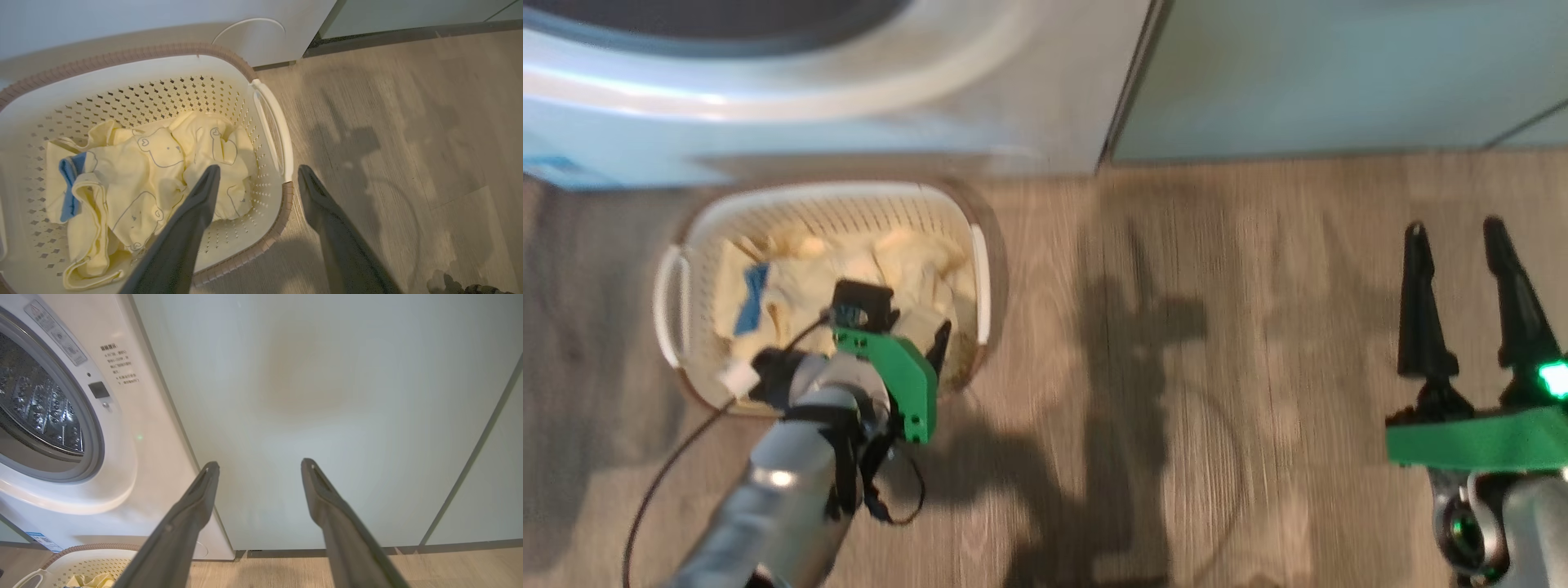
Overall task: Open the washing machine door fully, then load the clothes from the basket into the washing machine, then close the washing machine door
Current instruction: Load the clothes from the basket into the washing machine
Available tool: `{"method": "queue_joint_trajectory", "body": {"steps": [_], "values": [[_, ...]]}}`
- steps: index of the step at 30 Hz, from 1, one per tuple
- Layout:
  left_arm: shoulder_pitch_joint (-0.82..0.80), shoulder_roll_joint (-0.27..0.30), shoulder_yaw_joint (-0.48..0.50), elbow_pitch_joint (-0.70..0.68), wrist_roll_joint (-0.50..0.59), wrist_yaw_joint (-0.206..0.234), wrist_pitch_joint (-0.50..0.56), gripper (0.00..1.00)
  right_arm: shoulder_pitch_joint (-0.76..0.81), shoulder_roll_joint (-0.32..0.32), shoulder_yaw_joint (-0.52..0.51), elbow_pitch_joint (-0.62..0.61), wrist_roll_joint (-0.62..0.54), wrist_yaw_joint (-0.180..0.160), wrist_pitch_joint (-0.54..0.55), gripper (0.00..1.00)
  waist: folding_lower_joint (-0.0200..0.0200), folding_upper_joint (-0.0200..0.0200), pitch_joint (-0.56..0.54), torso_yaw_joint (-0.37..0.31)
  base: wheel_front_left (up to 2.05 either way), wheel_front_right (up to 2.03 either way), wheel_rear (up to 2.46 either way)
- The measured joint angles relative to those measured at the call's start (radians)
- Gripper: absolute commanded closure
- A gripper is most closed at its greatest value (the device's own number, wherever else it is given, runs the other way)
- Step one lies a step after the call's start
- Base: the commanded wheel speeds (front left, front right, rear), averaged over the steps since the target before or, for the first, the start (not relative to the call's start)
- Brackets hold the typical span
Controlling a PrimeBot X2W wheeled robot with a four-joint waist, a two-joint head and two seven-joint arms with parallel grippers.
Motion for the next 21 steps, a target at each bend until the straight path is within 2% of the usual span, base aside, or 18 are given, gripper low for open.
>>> {"method": "queue_joint_trajectory", "body": {"steps": [8,15,21], "values": [[-0.123,0.055,-0.069,0.079,-0.075,0.000,-0.009,0.00,-0.084,0.000,0.039,-0.033,0.026,0.000,-0.003,0.00,0.0000,0.0000,0.180,-0.035,0.00,0.00,0.00],[-0.214,0.125,-0.083,0.112,-0.142,0.000,-0.027,0.00,-0.111,0.000,0.059,-0.072,0.055,0.000,-0.003,0.00,-0.0001,0.0000,0.326,-0.073,0.00,0.00,0.00],[-0.277,0.155,-0.095,0.137,-0.181,0.000,-0.027,0.00,-0.149,-0.001,0.069,-0.097,0.063,0.000,-0.003,0.00,-0.0002,0.0000,0.427,-0.103,0.00,0.00,0.00]]}}
